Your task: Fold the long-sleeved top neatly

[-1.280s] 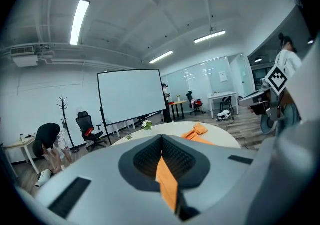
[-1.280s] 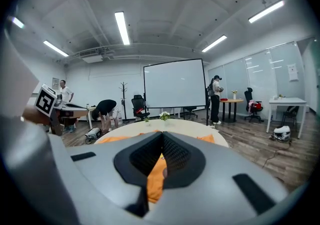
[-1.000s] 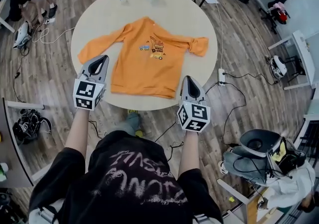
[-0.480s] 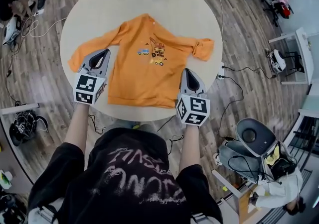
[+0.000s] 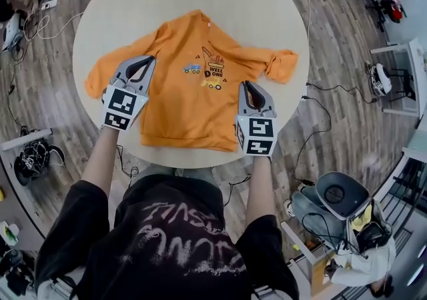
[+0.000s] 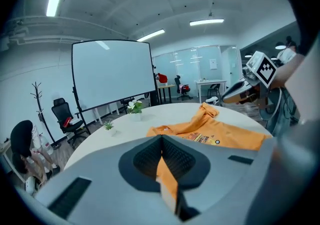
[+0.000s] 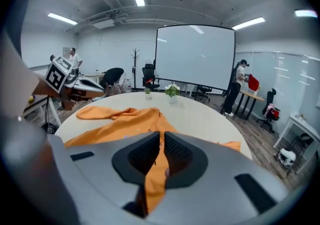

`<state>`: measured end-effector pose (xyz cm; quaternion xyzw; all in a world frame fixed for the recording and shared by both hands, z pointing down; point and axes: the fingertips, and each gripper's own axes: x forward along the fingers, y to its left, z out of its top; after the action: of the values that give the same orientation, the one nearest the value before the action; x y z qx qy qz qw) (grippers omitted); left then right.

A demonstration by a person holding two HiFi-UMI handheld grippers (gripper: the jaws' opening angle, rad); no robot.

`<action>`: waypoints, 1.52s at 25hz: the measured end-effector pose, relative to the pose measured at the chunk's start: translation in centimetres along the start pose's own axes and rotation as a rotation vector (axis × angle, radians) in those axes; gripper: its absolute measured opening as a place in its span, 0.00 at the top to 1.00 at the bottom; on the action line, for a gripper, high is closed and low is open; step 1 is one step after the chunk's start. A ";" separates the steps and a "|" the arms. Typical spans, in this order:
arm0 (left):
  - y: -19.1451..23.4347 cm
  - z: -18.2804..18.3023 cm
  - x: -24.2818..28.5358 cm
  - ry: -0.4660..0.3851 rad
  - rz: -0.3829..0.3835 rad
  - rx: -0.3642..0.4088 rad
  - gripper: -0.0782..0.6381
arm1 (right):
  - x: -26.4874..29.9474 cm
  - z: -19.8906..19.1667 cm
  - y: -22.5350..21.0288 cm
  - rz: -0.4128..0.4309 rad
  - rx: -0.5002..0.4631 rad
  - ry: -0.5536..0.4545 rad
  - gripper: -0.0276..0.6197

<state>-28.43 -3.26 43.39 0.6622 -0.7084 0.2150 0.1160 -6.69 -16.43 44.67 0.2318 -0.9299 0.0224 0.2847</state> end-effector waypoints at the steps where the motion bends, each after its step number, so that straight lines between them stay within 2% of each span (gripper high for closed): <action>1: 0.0 -0.2 0.7 0.014 -0.003 0.018 0.88 | 0.9 -0.3 0.0 0.018 -0.025 0.016 0.90; 6: -0.1 -1.0 4.2 0.086 -0.017 0.081 0.88 | 5.6 -1.2 -0.2 0.110 -0.167 0.100 0.81; 10: 0.0 -2.1 7.9 0.157 -0.053 0.170 0.88 | 10.1 -2.3 -0.4 0.170 -0.314 0.181 0.71; 15: 0.9 -2.1 12.3 0.207 -0.088 0.257 0.88 | 14.8 -3.2 -0.1 0.243 -0.512 0.239 0.67; 19: 1.5 -1.4 15.5 0.233 -0.115 0.312 0.88 | 17.6 -4.0 0.2 0.270 -0.580 0.279 0.68; 20: 1.6 -1.3 16.2 0.237 -0.122 0.325 0.88 | 18.2 -4.1 0.0 0.259 -0.599 0.283 0.72; 22: 1.4 -1.1 17.5 0.242 -0.137 0.343 0.88 | 18.9 -3.7 -0.9 0.223 -0.631 0.272 0.88; 26: 1.1 -1.3 19.4 0.256 -0.160 0.366 0.88 | 19.8 -1.8 -4.0 0.177 -0.553 0.247 0.91; 32: 1.3 -2.3 20.0 0.279 -0.162 0.334 0.88 | 22.1 -0.4 -10.7 0.046 -0.390 0.278 0.90; 33: 1.2 -2.4 19.9 0.283 -0.162 0.334 0.88 | 22.2 -0.3 -11.3 0.039 -0.356 0.279 0.88; 36: 1.2 -2.5 19.7 0.290 -0.158 0.332 0.88 | 21.5 0.5 -12.4 0.055 -0.252 0.234 0.71; 38: 1.1 -2.5 19.7 0.294 -0.153 0.326 0.88 | 20.5 1.4 -12.9 0.080 -0.181 0.190 0.68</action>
<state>-31.69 -19.59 54.32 0.6855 -0.5875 0.4113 0.1253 -16.64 -36.69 53.43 0.1646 -0.9055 -0.0285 0.3901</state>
